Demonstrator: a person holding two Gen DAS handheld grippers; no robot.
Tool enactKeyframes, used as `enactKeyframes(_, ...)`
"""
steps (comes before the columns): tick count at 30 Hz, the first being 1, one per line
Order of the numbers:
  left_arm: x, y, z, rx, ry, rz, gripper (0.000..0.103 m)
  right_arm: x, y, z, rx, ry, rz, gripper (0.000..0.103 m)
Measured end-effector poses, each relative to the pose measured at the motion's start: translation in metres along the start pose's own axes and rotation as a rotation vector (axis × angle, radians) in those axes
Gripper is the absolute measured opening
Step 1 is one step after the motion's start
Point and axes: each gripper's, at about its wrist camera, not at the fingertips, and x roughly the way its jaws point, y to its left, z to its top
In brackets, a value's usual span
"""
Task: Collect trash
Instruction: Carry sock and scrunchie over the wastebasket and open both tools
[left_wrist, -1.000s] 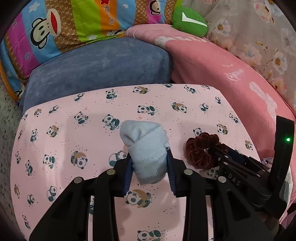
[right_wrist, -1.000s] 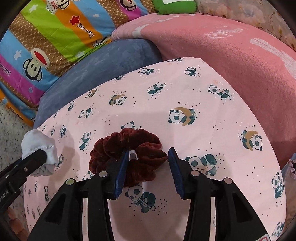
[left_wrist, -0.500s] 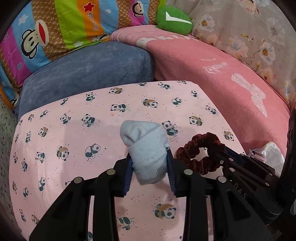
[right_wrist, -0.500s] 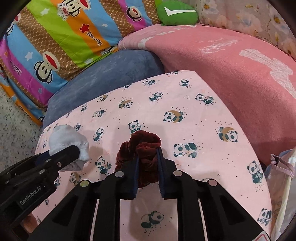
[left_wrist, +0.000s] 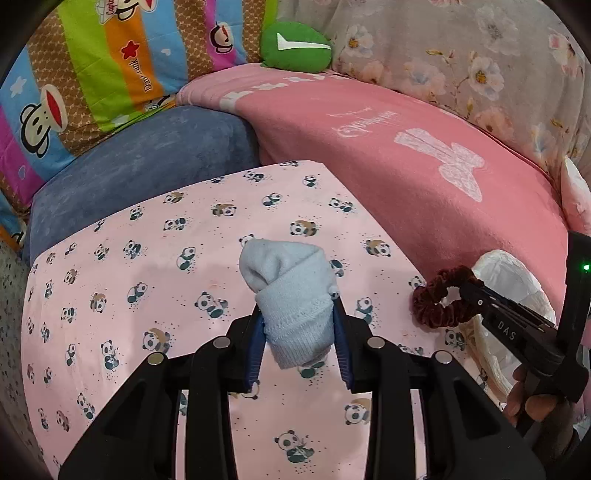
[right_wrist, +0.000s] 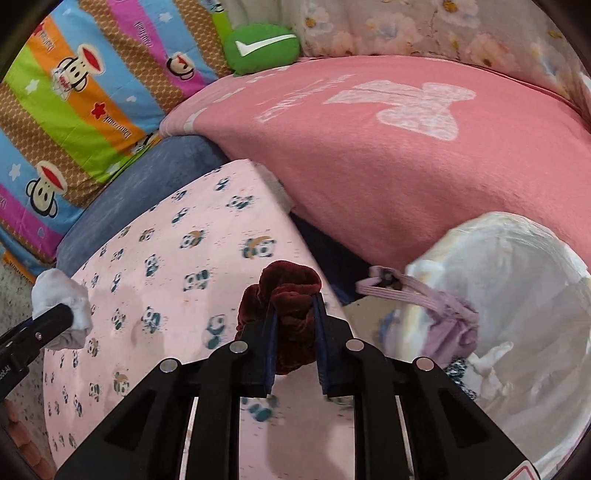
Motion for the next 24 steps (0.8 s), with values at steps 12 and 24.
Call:
enactKeyframes(12,-0.006,-0.094,-0.001,0.137,-0.002,-0.075,0.032,-0.062,-0.106,0.003,0.108,-0.111,-0.062,0.017)
enactKeyframes(24,-0.015,-0.178,0.001,0.248,-0.012,-0.157,0.033,-0.136,-0.137,0.01,0.116,-0.227,-0.046,0.017)
